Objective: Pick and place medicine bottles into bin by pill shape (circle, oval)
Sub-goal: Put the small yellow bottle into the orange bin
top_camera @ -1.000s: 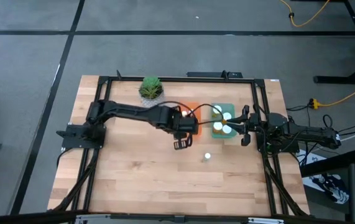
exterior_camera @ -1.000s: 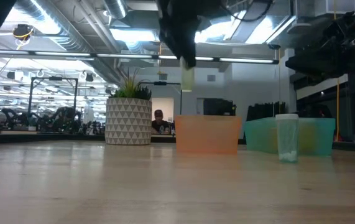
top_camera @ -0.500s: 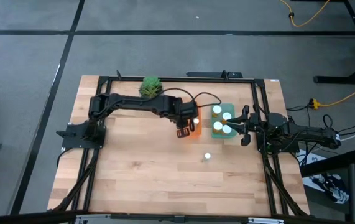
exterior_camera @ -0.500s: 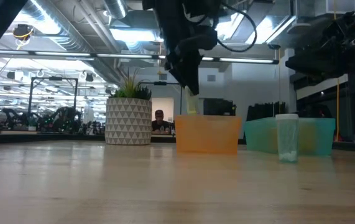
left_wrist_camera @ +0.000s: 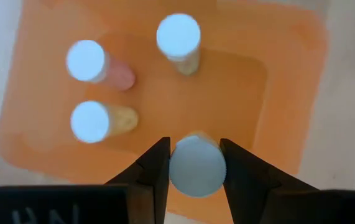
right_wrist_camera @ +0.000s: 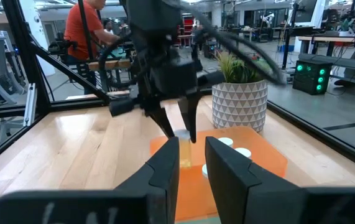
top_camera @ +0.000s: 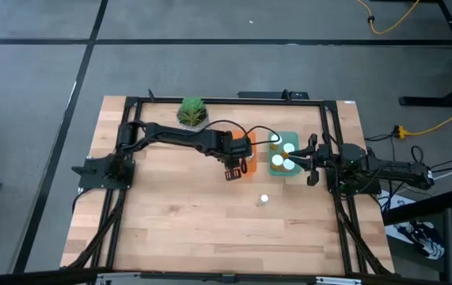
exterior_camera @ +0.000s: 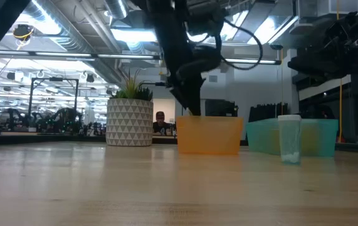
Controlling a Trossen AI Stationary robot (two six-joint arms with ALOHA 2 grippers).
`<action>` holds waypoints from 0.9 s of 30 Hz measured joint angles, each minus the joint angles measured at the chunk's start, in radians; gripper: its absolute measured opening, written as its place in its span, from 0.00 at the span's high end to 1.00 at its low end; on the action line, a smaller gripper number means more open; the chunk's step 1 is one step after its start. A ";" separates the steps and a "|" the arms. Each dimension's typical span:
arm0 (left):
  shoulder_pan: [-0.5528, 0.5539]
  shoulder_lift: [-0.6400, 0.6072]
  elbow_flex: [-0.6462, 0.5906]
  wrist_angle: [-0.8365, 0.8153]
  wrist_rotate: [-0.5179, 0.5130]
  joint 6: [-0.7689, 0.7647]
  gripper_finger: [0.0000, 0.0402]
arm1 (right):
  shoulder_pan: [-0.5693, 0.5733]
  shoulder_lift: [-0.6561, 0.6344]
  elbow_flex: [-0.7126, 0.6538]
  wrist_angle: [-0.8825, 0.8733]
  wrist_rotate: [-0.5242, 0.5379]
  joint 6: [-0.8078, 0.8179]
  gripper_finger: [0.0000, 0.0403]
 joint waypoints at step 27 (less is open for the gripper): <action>0.020 0.065 0.002 0.015 0.052 0.000 0.71 | 0.000 0.000 0.000 0.000 0.000 0.000 0.80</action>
